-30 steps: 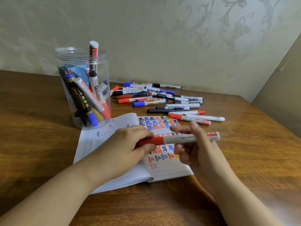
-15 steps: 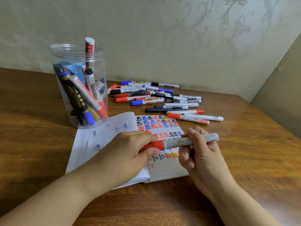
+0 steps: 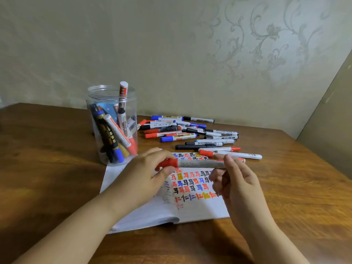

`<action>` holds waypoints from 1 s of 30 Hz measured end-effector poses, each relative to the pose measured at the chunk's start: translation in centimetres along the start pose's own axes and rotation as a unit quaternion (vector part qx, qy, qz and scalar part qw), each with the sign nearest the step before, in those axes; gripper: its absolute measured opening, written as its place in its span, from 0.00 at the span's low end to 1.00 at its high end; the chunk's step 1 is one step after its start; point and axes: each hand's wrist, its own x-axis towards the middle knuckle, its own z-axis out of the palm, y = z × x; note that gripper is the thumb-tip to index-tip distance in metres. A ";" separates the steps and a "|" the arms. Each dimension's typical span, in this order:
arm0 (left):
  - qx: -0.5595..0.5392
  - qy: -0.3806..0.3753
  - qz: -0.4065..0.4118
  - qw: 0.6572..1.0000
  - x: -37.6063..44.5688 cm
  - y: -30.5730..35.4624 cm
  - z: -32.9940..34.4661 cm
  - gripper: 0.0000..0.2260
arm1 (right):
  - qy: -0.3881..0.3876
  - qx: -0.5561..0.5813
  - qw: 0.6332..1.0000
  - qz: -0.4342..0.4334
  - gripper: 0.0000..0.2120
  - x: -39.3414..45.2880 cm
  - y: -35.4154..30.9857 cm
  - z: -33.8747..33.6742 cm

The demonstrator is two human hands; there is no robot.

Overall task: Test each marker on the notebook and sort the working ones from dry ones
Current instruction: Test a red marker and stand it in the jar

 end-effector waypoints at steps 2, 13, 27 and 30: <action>0.011 -0.001 0.005 1.000 -0.2 0.3 -1.9 0.07 | -0.038 -0.035 0.999 0.001 0.17 -0.7 -1.1 0.7; 0.166 0.136 -0.129 0.968 -22.9 -0.3 -15.0 0.06 | -0.362 -0.018 0.932 -0.021 0.13 -12.1 0.5 14.8; 0.181 0.292 -0.513 0.786 -57.7 -3.7 -21.4 0.19 | -0.616 -0.139 0.760 0.150 0.10 -34.0 15.3 35.3; 0.159 0.332 -0.564 0.739 -61.5 -3.5 -21.3 0.18 | -0.650 -0.242 0.690 0.208 0.09 -37.4 18.1 37.0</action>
